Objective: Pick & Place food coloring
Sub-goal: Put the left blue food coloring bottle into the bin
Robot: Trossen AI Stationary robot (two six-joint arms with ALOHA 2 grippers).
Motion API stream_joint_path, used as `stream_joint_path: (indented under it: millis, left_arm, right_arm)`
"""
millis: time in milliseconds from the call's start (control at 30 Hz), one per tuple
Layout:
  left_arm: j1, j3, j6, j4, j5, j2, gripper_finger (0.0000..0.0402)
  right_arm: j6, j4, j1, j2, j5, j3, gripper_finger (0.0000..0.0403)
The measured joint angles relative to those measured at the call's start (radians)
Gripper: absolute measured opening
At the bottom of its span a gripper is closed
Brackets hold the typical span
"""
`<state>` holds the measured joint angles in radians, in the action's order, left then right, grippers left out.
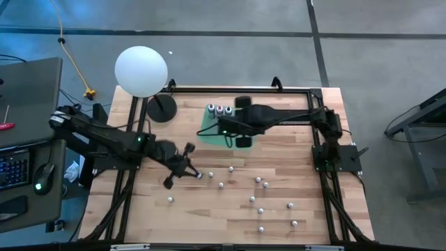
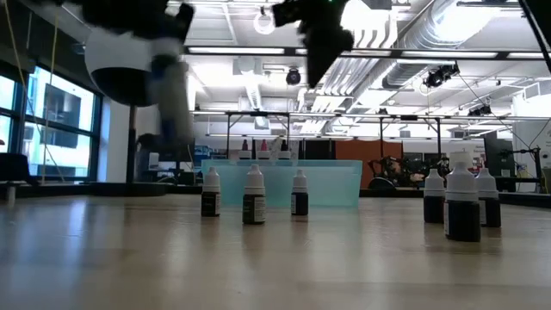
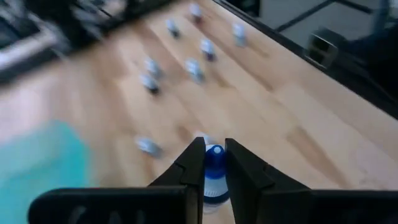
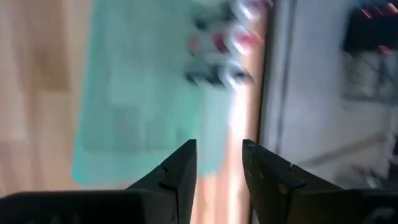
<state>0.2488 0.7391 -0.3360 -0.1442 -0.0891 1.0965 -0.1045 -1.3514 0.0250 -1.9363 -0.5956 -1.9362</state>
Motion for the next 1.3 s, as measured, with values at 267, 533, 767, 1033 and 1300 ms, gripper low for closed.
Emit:
stream_joint_path:
  millis: [267, 533, 767, 1033, 1300]
  left_arm:
    - [-0.291, 0.226, -0.129, 0.051, -0.075, 0.130, 0.0034]
    - [-0.447, 0.374, -0.107, 0.126, -0.225, 0.347, 0.0033]
    - [-0.508, 0.455, -0.108, 0.144, -0.211, 0.498, 0.0033]
    - [-0.575, 0.503, -0.108, 0.152, -0.207, 0.609, 0.0033]
    - [-0.650, 0.512, -0.097, 0.159, -0.137, 0.675, 0.0033]
  right_arm:
    - [0.399, -0.152, 0.001, 0.190, 0.028, 0.050, 0.0113]
    - [0.672, -0.062, -0.024, 0.452, 0.070, 0.478, 0.0112]
    - [0.811, 0.322, -0.078, 0.674, 0.095, 0.945, 0.0112]
    - [0.613, 0.921, -0.100, 0.770, 0.089, 1.336, 0.0113]
    - [0.417, 1.172, -0.047, 0.770, 0.164, 1.444, 0.0113]
